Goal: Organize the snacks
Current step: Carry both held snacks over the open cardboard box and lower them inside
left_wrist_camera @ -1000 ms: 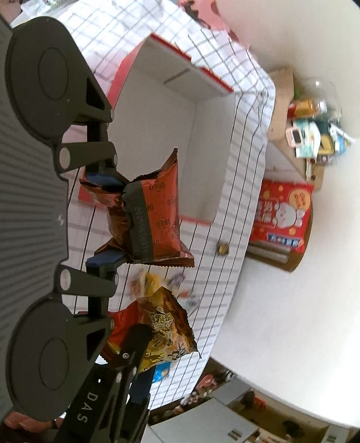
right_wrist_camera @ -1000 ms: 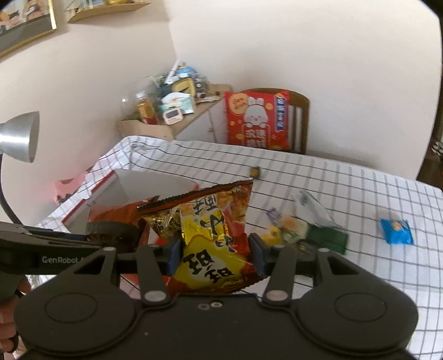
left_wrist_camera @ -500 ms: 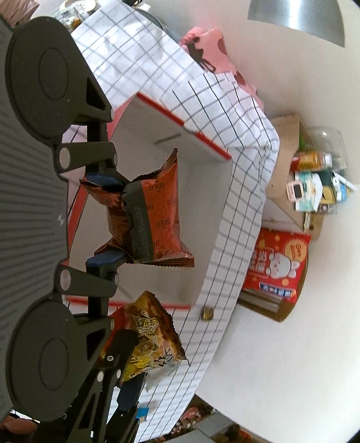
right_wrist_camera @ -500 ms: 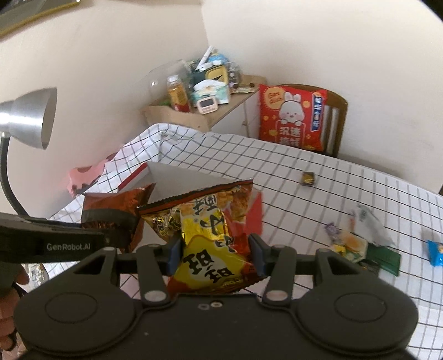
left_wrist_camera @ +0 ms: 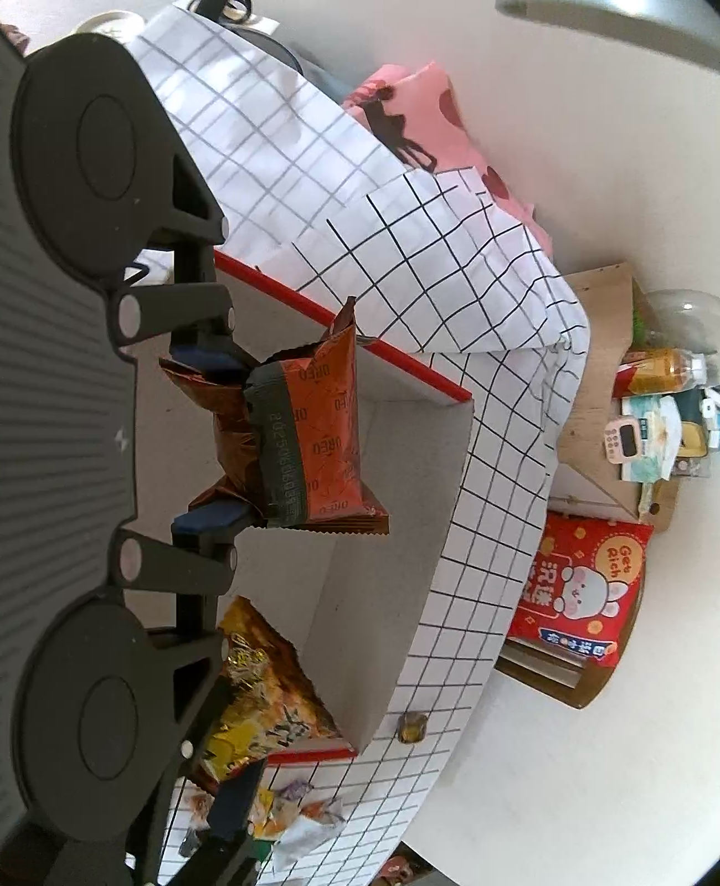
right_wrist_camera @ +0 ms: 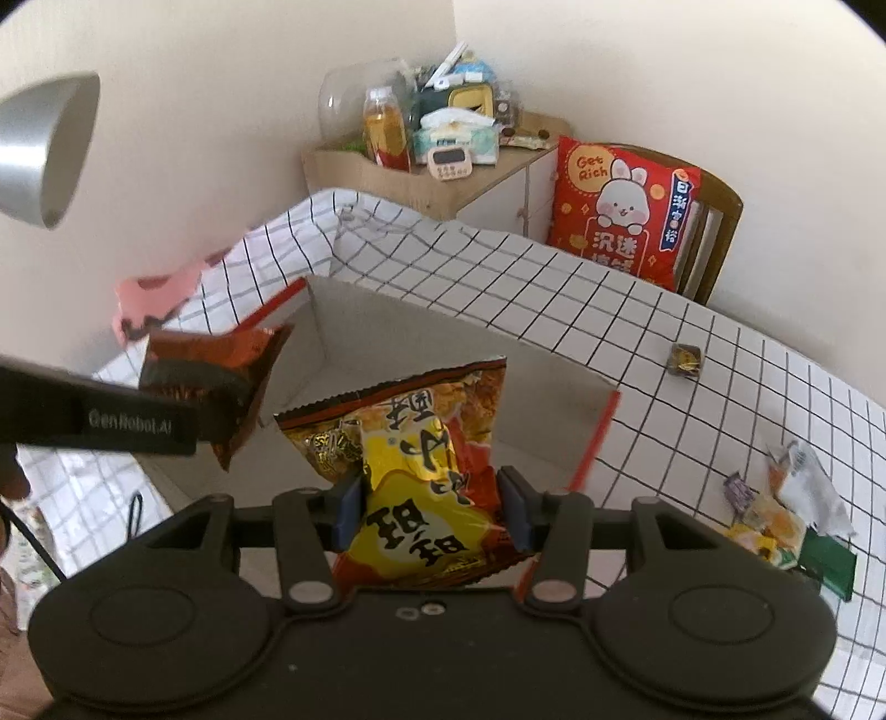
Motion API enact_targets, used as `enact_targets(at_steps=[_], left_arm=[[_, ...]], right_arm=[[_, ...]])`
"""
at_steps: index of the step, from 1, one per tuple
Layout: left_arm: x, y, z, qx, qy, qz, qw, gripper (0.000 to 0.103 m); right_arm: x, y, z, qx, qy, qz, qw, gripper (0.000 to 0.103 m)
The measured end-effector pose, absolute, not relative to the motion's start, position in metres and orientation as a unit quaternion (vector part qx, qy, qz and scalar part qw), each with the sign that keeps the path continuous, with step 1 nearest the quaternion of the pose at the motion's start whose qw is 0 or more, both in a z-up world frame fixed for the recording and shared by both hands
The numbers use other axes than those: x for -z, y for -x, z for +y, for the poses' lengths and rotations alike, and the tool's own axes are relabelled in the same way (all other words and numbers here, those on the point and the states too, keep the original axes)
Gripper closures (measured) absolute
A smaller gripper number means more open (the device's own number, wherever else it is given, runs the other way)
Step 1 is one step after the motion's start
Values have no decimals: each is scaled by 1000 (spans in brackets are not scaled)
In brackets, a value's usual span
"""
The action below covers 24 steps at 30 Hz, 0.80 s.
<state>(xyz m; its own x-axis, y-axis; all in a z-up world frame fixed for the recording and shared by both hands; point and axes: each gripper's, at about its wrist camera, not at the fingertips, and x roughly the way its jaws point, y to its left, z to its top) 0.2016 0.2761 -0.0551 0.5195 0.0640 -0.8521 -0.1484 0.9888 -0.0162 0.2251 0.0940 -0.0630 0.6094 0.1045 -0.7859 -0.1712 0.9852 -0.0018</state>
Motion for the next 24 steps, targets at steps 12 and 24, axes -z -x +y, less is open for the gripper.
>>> enact_targets(at_steps=[12,24], left_arm=[[104,-229,273,-45,10,530,847,56],[125,-232,273,-43,4,550,834,54]], right_arm=[[107,-247,122,-82,85,474,872,54],[128,-249,132,-76,99,496,859,54]])
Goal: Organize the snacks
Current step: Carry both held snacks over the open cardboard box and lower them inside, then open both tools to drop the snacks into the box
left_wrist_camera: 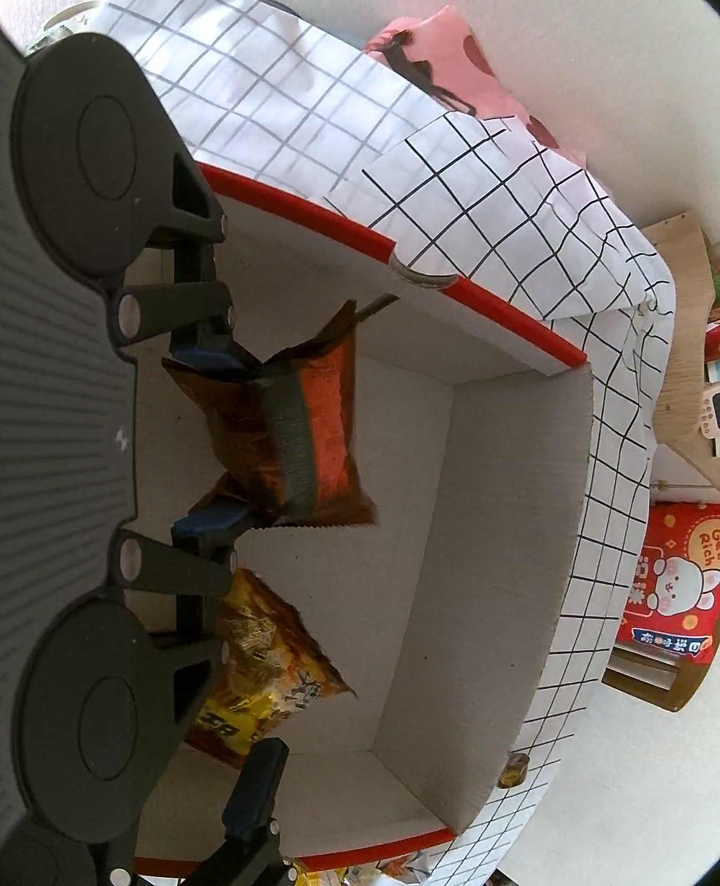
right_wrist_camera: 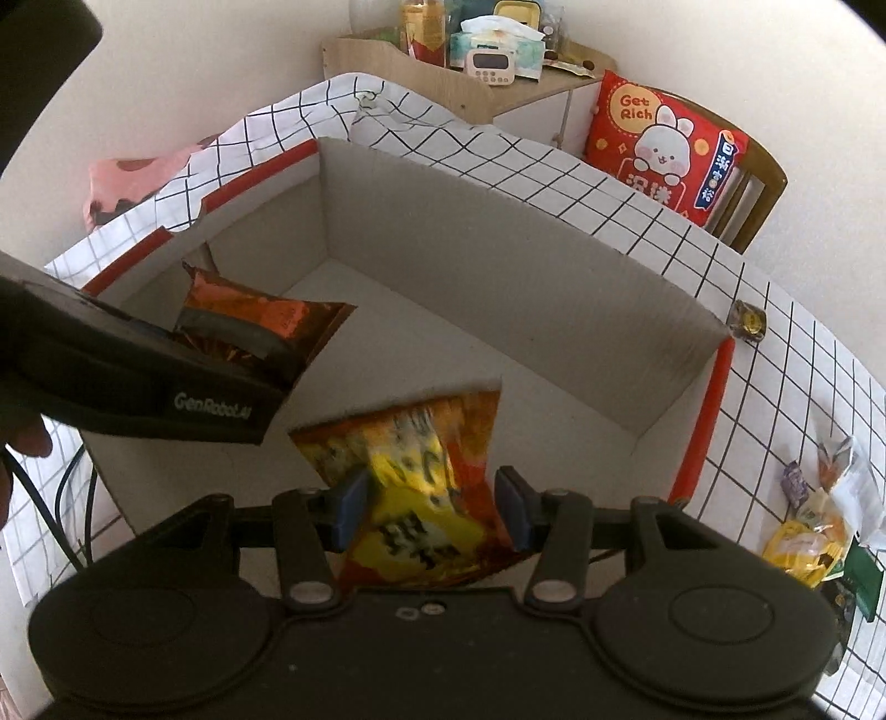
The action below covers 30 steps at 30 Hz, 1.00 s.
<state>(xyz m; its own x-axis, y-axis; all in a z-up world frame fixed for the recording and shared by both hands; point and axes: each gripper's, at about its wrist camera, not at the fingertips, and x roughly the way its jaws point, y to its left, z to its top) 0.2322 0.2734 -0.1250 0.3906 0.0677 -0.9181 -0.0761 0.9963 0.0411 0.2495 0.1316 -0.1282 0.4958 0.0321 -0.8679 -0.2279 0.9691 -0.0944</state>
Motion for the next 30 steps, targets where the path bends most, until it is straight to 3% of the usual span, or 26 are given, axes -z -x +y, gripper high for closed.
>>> enact_targets(at_steps=[6,10,13,24,27,30], left_arm=[[123,-228,277,-36,14,543,839,53],[112,-219,279,-31,16,524,851,45],[102,-211,279,-25,16,512,859,45],[62,-178,275,-2,19,464,886,45],[51,-168,269,8,19,449,893,44],[38,-159,263,19,23,434,901,38]], right_arm=[[125,-246,129,-79,90,496,860,48],[115,-241,125,-83,73,487,866,45],[106,-236,121,-84,63,479,872,37],[69,-210,105,-81,21,446,891,30],[57,-200,100,-79,10,434,898,23],[44,-187,93,-75,-5,422,904,21]])
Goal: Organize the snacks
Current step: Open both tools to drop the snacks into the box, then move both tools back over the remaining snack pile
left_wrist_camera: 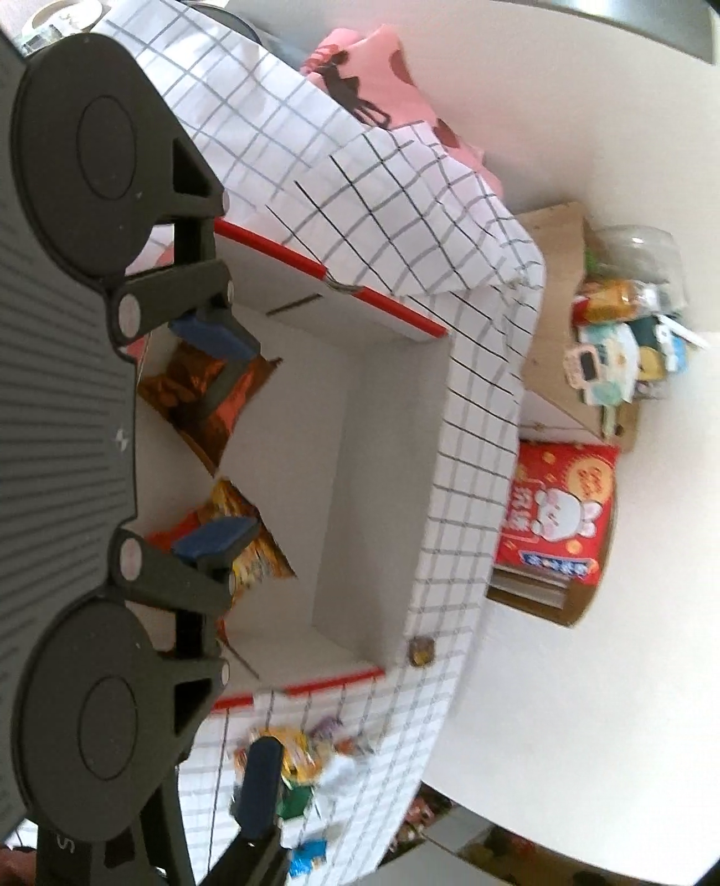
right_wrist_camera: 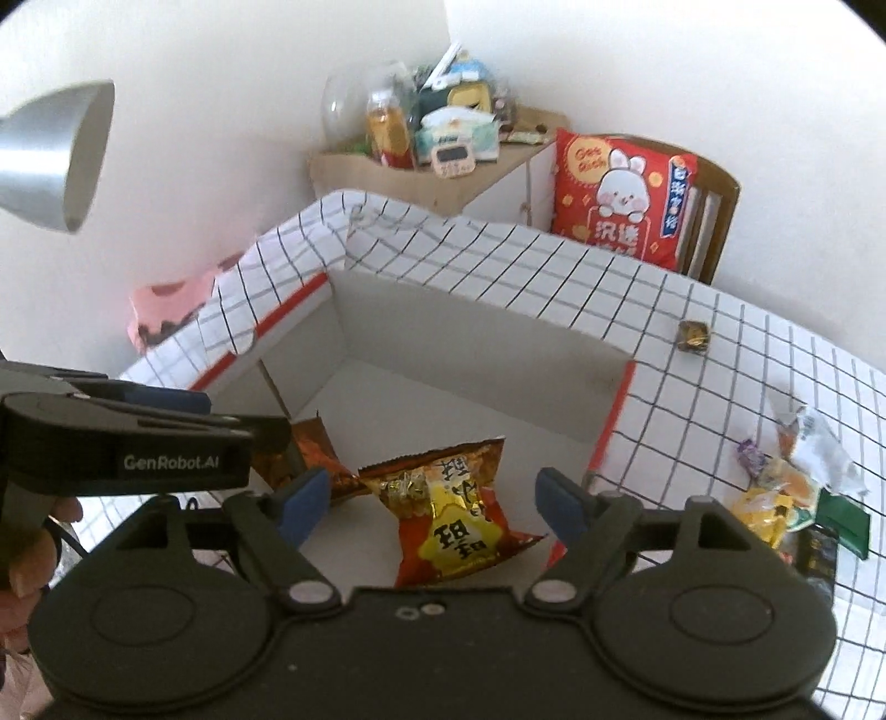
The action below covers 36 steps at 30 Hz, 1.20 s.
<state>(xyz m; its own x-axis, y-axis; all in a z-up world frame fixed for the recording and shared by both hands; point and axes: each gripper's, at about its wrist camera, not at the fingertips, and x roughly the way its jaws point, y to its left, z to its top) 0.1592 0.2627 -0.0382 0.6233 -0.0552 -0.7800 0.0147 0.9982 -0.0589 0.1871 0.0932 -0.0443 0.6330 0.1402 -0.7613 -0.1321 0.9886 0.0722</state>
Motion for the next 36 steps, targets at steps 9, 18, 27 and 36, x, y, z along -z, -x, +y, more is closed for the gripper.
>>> enact_targets(at_steps=[9,18,27,36], left_arm=[[14,-136,232,61,21,401,914,33],[8,-121,178,94,13,381,920,28],[21,-128,114,113,21,395,912,27],[42,-154,55,114,12,427,897,27]], right_arm=[[15,-147,61,-50,-31,387,920,18],[-4,-110,9,-17,-52,353,934,1],[1,-84,-58,18,-43,353,935,0],[18,-79,-123,50,-50,363,929,0]])
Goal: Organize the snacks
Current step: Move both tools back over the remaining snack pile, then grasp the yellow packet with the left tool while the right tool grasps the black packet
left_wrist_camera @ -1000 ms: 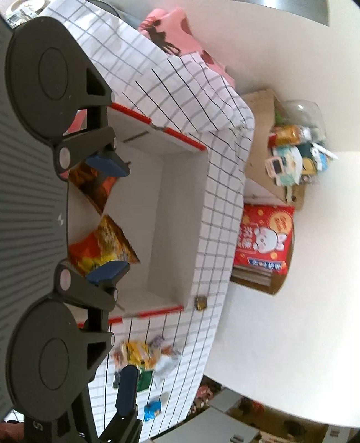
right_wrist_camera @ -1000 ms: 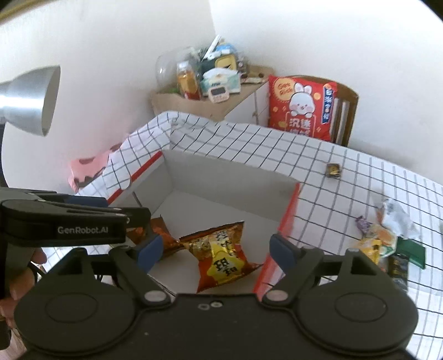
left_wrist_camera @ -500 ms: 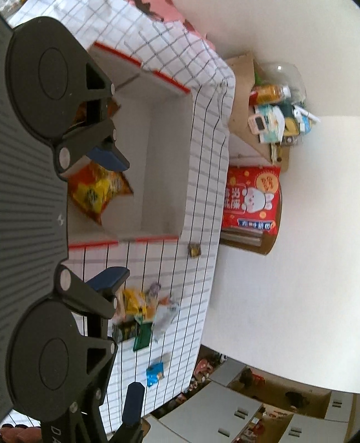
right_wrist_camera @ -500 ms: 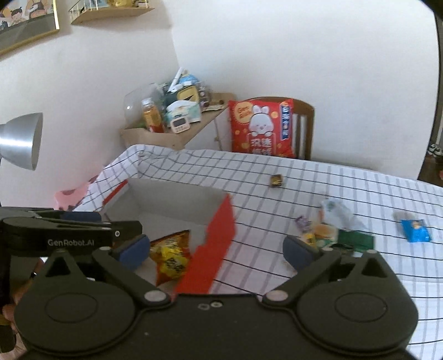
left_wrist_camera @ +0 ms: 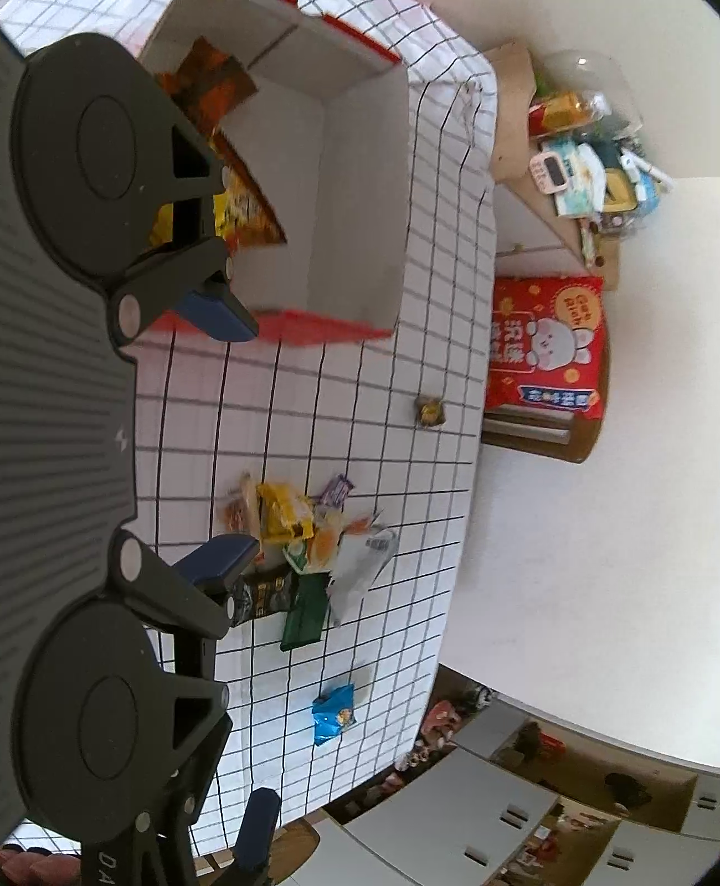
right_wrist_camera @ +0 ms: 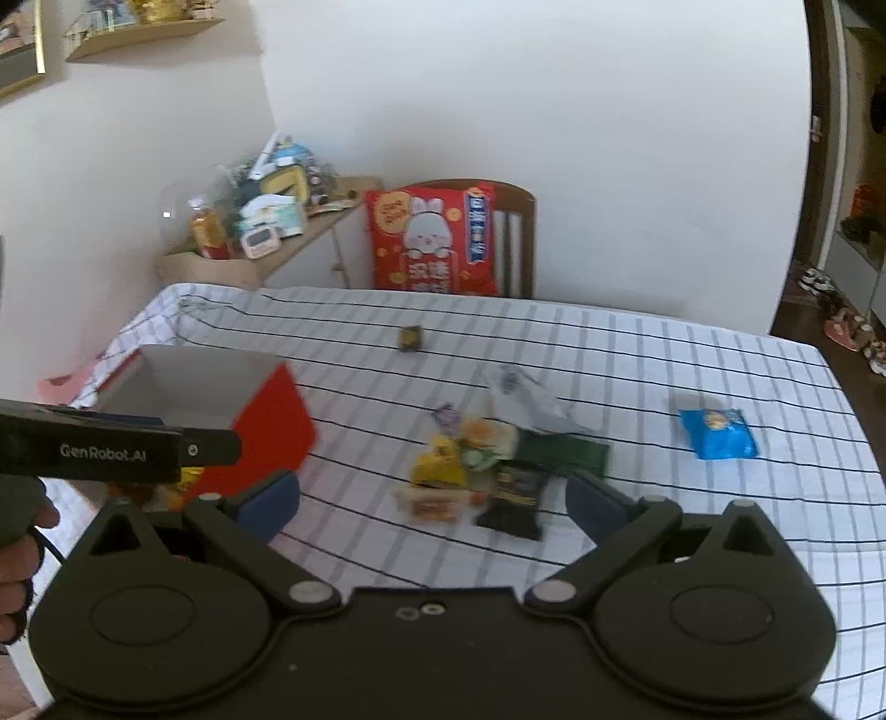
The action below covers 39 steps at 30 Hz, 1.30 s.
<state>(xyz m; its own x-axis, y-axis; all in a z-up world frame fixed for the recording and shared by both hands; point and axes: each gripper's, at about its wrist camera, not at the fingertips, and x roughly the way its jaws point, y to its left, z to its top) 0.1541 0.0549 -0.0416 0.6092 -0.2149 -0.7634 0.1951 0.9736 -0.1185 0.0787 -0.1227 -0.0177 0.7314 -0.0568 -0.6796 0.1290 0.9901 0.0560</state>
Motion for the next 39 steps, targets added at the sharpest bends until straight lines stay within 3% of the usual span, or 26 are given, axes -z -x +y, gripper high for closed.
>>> enact_targets(at_steps=[21,33,39], left_arm=[[119,-242,-26,88,27,522,848,27],[151,-274,-46,97,19,540,836,28],[160,-282,-49,100,21,548,830,42]], right_arm=[[96,-144,-190,46,-67,424,902,9],[130,-181,-194,38,-85,456,885,26],[143,-194,-191,32,-91,470,877,38]])
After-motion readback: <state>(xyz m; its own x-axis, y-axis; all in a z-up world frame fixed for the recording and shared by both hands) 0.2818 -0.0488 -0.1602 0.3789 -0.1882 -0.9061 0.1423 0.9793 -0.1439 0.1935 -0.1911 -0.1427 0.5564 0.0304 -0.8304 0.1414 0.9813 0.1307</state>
